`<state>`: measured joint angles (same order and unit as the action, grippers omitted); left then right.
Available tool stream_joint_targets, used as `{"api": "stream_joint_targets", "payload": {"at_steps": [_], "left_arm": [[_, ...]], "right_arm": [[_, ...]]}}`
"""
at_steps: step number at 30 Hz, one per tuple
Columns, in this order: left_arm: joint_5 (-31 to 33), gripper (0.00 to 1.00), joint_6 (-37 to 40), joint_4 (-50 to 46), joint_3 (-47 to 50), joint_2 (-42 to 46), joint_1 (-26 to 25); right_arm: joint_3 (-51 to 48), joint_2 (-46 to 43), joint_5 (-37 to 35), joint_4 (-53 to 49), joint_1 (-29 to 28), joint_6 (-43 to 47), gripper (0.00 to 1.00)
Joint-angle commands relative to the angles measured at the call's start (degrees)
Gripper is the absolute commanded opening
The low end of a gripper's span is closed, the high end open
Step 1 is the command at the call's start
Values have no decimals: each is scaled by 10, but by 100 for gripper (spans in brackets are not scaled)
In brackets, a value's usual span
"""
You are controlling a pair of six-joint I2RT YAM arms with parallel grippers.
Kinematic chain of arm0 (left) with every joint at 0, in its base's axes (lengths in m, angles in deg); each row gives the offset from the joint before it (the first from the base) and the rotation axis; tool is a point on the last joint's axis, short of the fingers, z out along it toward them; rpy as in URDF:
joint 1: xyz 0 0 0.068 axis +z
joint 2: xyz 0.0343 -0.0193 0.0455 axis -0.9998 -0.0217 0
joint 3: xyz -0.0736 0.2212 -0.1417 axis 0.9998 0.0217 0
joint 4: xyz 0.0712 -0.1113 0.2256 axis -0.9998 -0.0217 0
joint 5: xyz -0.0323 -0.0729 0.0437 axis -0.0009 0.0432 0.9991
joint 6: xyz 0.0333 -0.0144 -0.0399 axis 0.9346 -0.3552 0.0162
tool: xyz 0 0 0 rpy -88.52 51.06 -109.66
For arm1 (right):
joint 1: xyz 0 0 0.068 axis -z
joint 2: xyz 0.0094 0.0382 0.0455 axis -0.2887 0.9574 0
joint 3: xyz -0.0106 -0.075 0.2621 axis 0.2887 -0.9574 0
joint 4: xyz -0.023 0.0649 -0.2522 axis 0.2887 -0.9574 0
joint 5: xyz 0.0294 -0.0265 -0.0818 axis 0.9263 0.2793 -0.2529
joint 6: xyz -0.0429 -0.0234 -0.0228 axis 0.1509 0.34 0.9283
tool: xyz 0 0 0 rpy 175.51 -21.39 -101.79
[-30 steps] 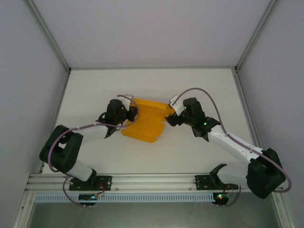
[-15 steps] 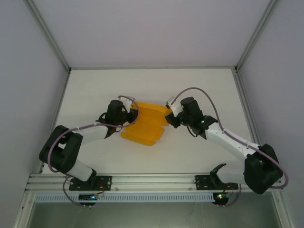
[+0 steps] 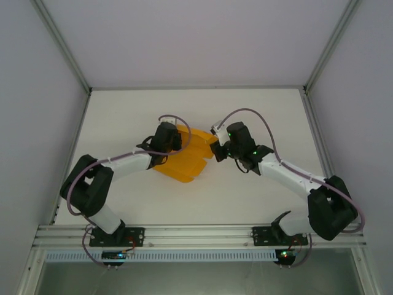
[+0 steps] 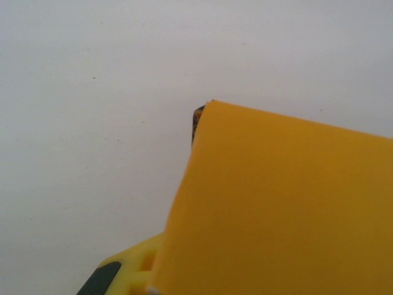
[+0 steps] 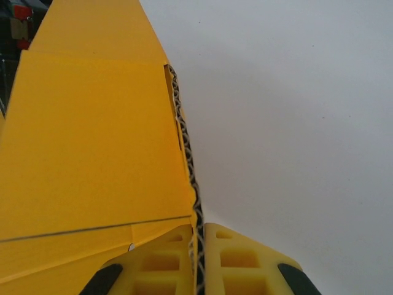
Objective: Assemble paper box
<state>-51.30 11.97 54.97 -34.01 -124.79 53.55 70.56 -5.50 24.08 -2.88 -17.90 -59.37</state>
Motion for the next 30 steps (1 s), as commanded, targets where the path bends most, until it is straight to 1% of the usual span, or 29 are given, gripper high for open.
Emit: {"api": "stream_joint_targets", "payload": {"at_steps": [1,4,6,8,10,12,14,15,16,17,19,20,22,24,26,28,30], "left_arm": [[215,0,-46,-119,-14,-27,30],[279,0,-73,-183,-42,-46,28],[290,0,-78,-211,-56,-56,29],[266,0,-68,-200,-53,-56,29],[211,2,-33,-147,-31,-42,28],[140,5,2,-85,0,-22,28],[81,6,22,-26,37,4,28],[54,8,35,2,55,18,29],[40,11,35,20,70,28,27],[25,11,38,38,86,39,27],[7,13,49,70,113,52,27],[-6,15,56,83,124,54,26],[-13,21,69,99,138,51,22],[-14,27,83,114,151,43,15],[-18,28,84,121,158,34,13],[-15,29,80,113,156,27,13],[-13,31,77,109,153,23,13]], "right_arm": [[18,-9,-31,-28,3,-21,0],[22,-12,-37,-29,2,-23,0],[23,-14,-28,-28,1,-23,0],[22,-14,-24,-28,0,-23,0],[22,-14,-24,-28,-1,-23,0],[21,-11,-23,-30,-1,-23,0],[18,-6,-10,-38,-1,-23,1],[15,-2,-14,-34,3,-23,2],[12,3,-17,-30,6,-23,3],[9,9,-12,-27,11,-18,3],[-2,23,-19,-6,14,-6,4],[-12,32,-11,11,14,17,4],[-43,48,-13,74,14,52,4],[-73,63,22,132,14,96,4],[-95,74,49,181,13,108,4],[-103,82,62,199,17,115,5],[-101,85,67,190,19,125,5]]}}
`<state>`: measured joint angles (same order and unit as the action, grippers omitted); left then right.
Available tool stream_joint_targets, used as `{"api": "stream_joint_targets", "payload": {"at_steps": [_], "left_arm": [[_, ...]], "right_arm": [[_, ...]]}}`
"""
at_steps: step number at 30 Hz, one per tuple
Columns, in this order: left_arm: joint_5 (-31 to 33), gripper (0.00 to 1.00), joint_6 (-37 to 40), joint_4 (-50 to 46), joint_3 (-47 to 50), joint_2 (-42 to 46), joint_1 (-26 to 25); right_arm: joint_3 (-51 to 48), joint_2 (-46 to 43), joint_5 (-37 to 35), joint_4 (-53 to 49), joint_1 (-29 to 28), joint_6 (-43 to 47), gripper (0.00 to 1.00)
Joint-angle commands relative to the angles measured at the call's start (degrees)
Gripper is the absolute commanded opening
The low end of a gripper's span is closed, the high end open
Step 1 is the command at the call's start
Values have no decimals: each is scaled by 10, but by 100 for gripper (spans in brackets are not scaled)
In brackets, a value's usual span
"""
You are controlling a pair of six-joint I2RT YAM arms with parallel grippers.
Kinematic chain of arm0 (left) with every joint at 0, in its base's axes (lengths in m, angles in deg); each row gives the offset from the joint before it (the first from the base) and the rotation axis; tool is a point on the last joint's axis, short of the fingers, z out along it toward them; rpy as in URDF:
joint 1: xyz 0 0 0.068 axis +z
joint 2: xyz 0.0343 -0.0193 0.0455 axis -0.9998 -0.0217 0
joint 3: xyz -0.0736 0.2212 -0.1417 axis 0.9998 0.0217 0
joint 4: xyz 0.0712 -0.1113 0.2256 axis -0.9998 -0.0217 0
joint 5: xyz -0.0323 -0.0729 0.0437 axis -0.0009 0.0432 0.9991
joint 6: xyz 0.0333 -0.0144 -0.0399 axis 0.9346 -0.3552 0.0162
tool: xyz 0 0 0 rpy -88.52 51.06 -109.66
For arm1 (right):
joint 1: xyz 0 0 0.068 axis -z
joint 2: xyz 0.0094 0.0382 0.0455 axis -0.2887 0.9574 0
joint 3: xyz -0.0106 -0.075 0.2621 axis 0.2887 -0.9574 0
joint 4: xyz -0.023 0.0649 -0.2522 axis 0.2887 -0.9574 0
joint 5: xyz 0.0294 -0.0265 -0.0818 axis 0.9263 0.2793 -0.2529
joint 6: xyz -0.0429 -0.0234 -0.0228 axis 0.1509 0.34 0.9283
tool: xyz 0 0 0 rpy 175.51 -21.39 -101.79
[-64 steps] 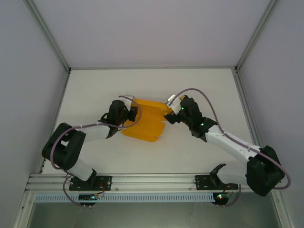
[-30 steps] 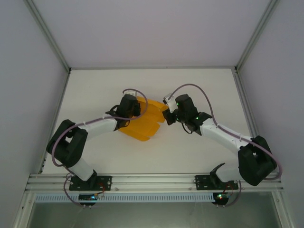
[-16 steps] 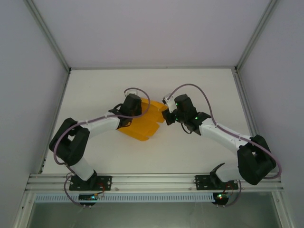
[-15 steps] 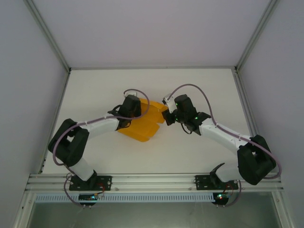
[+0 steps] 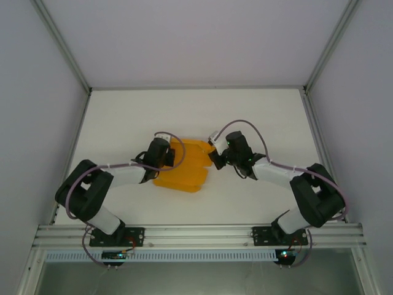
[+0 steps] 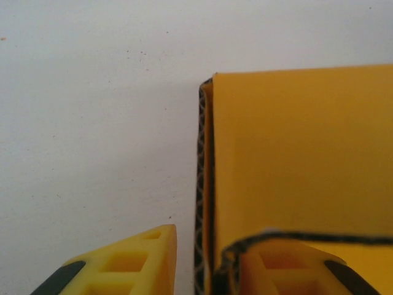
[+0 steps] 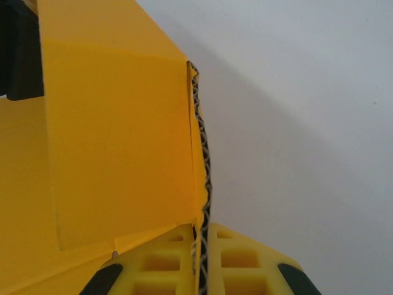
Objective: Assemble paper box
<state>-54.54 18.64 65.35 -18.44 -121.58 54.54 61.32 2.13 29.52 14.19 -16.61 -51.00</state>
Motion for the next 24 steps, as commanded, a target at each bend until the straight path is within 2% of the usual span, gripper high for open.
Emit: {"api": "stream_joint_targets", "payload": {"at_steps": [1,8,13,24], "left_arm": [[20,32,9,3,-3,-9,3],[7,37,-4,-1,-8,22,4],[13,36,-2,1,-5,44,4],[-1,21,15,35,-18,2,4]], "right_arm": [[-6,10,12,11,6,45,5],[-4,10,18,-3,18,54,6],[1,12,27,-13,21,54,8],[-2,14,29,-11,22,54,10]]}}
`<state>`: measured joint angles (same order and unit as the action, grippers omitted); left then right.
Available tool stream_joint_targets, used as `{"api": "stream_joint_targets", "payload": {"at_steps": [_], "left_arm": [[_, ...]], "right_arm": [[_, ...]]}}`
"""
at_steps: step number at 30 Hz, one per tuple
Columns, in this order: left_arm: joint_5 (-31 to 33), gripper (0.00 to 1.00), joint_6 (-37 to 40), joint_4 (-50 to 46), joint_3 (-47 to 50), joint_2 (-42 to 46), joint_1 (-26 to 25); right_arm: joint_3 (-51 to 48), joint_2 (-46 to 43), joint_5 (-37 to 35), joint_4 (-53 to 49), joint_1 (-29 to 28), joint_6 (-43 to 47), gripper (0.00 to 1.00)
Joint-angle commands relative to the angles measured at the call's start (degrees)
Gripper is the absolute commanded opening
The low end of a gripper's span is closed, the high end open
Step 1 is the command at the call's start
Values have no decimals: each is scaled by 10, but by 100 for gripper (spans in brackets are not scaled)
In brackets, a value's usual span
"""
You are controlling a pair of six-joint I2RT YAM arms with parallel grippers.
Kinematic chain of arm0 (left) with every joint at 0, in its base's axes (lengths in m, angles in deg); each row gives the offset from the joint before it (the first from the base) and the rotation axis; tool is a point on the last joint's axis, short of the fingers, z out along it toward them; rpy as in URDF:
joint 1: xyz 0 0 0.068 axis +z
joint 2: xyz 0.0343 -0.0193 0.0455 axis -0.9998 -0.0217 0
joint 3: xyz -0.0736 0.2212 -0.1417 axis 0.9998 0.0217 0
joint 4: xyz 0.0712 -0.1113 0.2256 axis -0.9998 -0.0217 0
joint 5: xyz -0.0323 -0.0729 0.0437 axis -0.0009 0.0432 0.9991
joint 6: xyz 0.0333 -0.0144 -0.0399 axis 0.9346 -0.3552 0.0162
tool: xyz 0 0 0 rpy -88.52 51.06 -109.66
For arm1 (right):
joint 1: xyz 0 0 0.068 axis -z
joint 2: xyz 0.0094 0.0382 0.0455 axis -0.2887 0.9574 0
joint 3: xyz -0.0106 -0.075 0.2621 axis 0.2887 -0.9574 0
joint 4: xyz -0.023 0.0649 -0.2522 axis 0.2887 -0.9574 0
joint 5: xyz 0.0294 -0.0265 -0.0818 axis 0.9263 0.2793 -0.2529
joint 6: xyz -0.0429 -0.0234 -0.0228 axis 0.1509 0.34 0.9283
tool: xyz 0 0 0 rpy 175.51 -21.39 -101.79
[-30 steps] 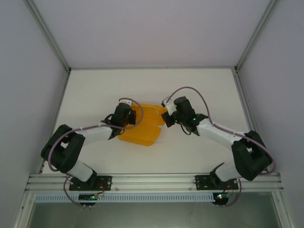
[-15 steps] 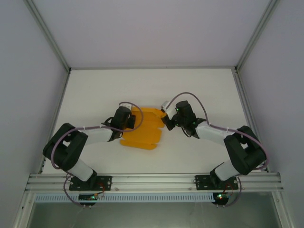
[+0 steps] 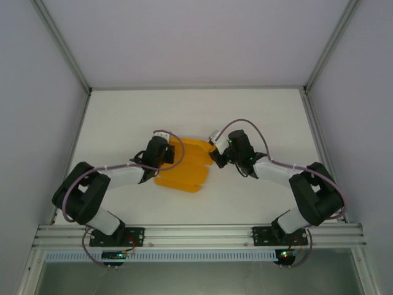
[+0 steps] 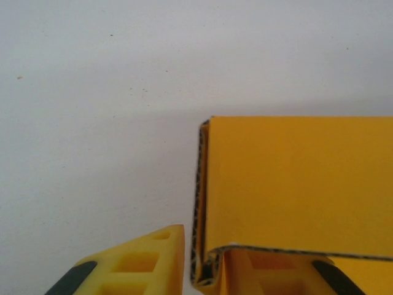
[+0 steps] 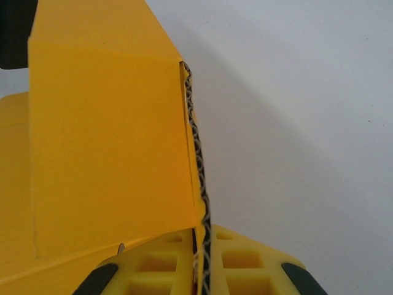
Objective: Assemble paper box
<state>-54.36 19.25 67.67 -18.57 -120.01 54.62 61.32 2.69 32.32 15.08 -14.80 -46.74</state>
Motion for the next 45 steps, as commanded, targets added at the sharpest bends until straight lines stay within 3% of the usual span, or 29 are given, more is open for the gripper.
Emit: {"api": "stream_joint_targets", "payload": {"at_steps": [1,5,7,10,14,21,26,31,36,45], "left_arm": [[-7,20,8,19,-16,-15,3],[-19,11,13,39,-10,-13,3],[-18,6,14,40,-10,-11,2],[-18,0,16,34,-8,-6,3],[-16,0,10,29,-1,2,3],[18,0,-17,-6,4,21,2],[11,0,-24,-7,12,31,2],[6,0,-26,-15,6,26,0],[20,1,-27,-39,-6,20,-7],[41,1,-48,-86,-33,7,-22]], "right_arm": [[-1,10,1,-20,4,12,10],[-3,11,-5,-17,5,12,12],[-2,8,-16,-21,5,5,20],[-1,-6,-54,-33,5,-23,48],[-18,-43,-151,-53,5,-97,98],[-65,-162,-162,-62,-12,-137,99],[-73,-221,-209,-27,-15,-165,99],[-6,-156,-235,-54,-16,-177,99],[35,-63,-218,-50,-27,-172,99],[75,46,-336,10,-84,-142,99]]}}
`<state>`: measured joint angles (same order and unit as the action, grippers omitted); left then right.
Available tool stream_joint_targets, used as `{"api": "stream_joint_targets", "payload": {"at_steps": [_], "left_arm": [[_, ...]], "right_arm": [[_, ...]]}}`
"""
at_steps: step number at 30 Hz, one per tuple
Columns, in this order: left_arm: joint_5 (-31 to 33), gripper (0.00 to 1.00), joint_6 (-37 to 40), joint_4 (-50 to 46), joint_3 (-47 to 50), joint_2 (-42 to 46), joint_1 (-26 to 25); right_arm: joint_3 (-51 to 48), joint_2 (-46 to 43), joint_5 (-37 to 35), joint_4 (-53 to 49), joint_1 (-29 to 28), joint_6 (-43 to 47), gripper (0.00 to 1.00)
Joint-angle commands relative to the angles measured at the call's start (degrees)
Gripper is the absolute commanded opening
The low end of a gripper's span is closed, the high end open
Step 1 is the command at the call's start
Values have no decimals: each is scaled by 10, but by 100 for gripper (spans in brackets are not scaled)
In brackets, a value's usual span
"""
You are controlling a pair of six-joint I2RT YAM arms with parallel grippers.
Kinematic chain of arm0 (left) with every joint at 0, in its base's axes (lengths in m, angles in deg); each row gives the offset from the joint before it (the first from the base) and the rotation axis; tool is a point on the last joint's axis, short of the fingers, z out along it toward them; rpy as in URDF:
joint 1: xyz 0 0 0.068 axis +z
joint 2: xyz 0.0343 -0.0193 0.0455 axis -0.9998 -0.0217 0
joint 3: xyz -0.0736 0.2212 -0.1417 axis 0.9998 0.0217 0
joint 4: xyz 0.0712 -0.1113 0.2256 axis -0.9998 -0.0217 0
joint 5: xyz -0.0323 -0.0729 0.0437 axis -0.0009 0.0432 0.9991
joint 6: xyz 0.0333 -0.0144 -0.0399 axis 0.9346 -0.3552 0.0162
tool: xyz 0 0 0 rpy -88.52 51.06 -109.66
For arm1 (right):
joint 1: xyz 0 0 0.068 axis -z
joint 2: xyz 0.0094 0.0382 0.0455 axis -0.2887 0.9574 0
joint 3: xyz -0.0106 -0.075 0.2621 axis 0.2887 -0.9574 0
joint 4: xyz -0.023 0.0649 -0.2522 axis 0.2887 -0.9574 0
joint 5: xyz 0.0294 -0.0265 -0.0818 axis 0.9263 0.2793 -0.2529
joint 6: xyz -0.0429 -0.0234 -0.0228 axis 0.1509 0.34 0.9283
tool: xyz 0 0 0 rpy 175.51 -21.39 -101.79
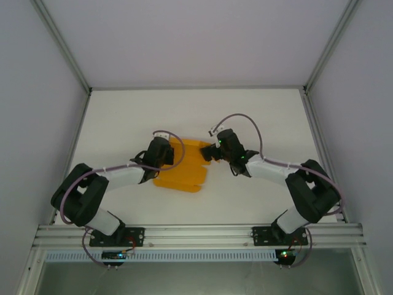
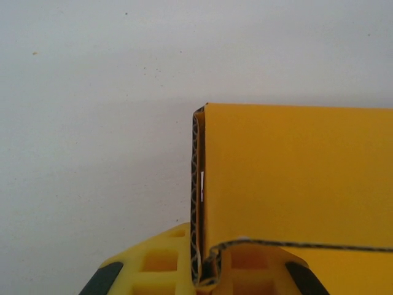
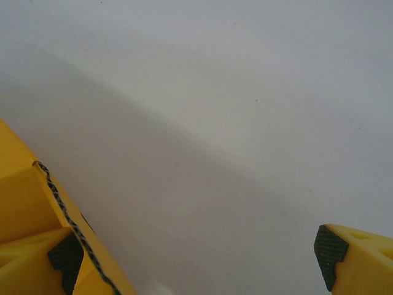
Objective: Assemble paper box
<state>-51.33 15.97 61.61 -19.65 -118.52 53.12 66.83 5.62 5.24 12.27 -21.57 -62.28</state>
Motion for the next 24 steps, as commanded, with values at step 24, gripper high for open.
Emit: {"api": "stream_joint_targets", "payload": {"at_steps": [24], "left_arm": [[67,0,-90,-85,-68,-14,-20]], "right_arm": [[-41,-34,-212,-17,-55,-174,99]]}}
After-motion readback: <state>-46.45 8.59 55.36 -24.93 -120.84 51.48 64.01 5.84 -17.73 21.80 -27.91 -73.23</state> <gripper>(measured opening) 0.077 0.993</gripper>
